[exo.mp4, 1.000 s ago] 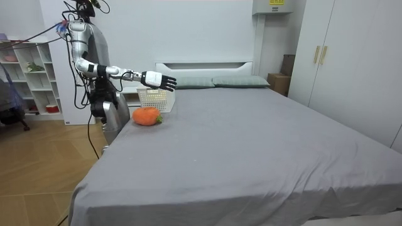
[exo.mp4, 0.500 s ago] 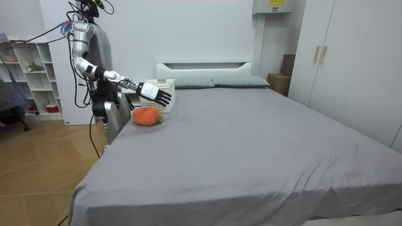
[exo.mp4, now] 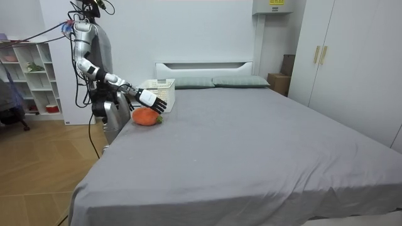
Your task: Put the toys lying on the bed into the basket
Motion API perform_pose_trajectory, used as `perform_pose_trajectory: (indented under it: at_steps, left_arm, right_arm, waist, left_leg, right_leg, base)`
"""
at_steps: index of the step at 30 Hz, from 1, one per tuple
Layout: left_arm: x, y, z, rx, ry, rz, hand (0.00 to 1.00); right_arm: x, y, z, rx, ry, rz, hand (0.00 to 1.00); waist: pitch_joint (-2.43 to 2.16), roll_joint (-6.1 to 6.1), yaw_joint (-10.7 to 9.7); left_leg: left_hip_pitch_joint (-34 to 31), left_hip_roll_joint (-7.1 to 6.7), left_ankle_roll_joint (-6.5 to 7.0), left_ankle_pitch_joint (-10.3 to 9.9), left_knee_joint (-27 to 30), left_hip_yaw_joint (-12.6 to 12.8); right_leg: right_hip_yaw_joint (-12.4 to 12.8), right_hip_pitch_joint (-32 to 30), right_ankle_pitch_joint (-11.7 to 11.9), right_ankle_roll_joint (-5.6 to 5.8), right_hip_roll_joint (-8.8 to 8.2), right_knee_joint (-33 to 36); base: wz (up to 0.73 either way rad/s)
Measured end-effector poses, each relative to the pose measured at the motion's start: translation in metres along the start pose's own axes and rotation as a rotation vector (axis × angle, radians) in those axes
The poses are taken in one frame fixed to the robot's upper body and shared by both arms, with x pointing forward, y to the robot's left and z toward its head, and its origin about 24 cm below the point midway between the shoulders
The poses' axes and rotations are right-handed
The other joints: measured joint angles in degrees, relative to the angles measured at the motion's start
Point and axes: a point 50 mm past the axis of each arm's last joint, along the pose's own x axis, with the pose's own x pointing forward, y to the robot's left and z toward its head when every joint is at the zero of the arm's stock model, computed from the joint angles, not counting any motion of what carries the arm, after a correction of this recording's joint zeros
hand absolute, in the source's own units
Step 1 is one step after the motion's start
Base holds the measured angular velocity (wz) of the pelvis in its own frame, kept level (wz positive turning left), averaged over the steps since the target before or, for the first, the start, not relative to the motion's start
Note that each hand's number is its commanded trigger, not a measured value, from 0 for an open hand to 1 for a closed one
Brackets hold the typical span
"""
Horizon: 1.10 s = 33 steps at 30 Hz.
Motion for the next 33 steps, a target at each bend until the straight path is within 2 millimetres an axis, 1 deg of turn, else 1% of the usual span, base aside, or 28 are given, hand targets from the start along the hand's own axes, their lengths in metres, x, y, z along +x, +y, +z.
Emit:
perform_pose_trajectory:
  at_steps: [7, 14, 16, 20, 25, 28, 32, 33]
  left_arm:
    - [-0.001, 0.0, 0.007, -0.009, -0.037, -0.021, 0.0]
    - [-0.001, 0.0, 0.004, -0.007, -0.034, -0.02, 0.0]
    - [-0.002, 0.0, 0.002, -0.001, -0.032, -0.021, 0.0]
    - [-0.003, -0.003, 0.0, 0.023, -0.036, -0.034, 0.0]
    - [-0.004, -0.004, -0.002, 0.029, -0.031, -0.038, 0.0]
    - [-0.004, -0.004, -0.003, 0.029, -0.03, -0.039, 0.0]
    - [-0.004, -0.004, -0.004, 0.029, -0.025, -0.037, 0.0]
    - [-0.005, -0.003, -0.006, 0.03, -0.022, -0.037, 0.0]
  right_arm:
    - [0.001, 0.005, -0.003, -0.054, 0.021, 0.022, 0.0]
    - [0.001, 0.01, -0.004, -0.09, 0.028, 0.041, 0.0]
    - [0.002, 0.016, -0.009, -0.096, 0.056, 0.055, 0.0]
    - [0.002, 0.029, -0.018, -0.124, 0.095, 0.12, 0.0]
    - [0.002, 0.03, -0.02, -0.124, 0.104, 0.137, 0.0]
    - [0.003, 0.03, -0.018, -0.128, 0.1, 0.145, 0.0]
    - [0.006, 0.029, -0.015, -0.147, 0.09, 0.153, 0.0]
    - [0.006, 0.029, -0.014, -0.154, 0.089, 0.157, 0.14]
  waist:
    - [0.0, -0.01, 0.0]
    - [-0.01, 0.11, 0.1]
    - [-0.06, 0.04, 0.0]
    - [-0.01, 0.11, 0.6]
    - [0.02, 0.15, 1.4]
    - [0.03, 0.14, 1.4]
    - [0.05, 0.14, 1.5]
    - [0.05, 0.14, 1.6]
  left_leg:
    - [-0.2, -0.02, 0.0, 0.0, 0.0, -0.3]
    - [-0.2, -0.03, 0.0, 0.0, 0.0, -0.4]
    - [-0.2, -0.06, 0.0, 0.0, 0.1, -0.6]
    - [-0.2, -0.13, -0.05, -0.1, 0.2, -1.0]
    - [-0.3, -0.17, -0.14, -0.2, 0.4, -1.5]
    - [-0.6, -0.18, -0.15, -0.2, 0.6, -1.7]
    - [-0.7, -0.21, -0.15, -0.2, 0.7, -1.8]
    - [-0.7, -0.21, -0.15, -0.2, 0.7, -1.8]
  right_leg:
    - [-0.2, -0.1, 0.0, 0.0, 0.02, -0.1]
    - [-0.2, -0.1, 0.0, 0.0, 0.04, -0.1]
    - [-0.4, 0.1, 0.0, 0.0, 0.05, -0.1]
    - [-0.4, 0.1, 0.0, 0.0, 0.06, 0.0]
    - [-0.9, 0.1, 0.0, -0.01, 0.09, -0.1]
    - [-1.4, 0.1, 0.0, -0.01, 0.08, -0.1]
    - [-1.4, 0.0, 0.0, -0.01, 0.08, -0.1]
    - [-1.4, 0.0, 0.0, -0.01, 0.08, -0.1]
  base:
    - [0.01]
    - [0.0]
    - [0.05]
    - [0.01]
    - [0.02]
    - [0.04]
    - [0.01]
    - [0.0]
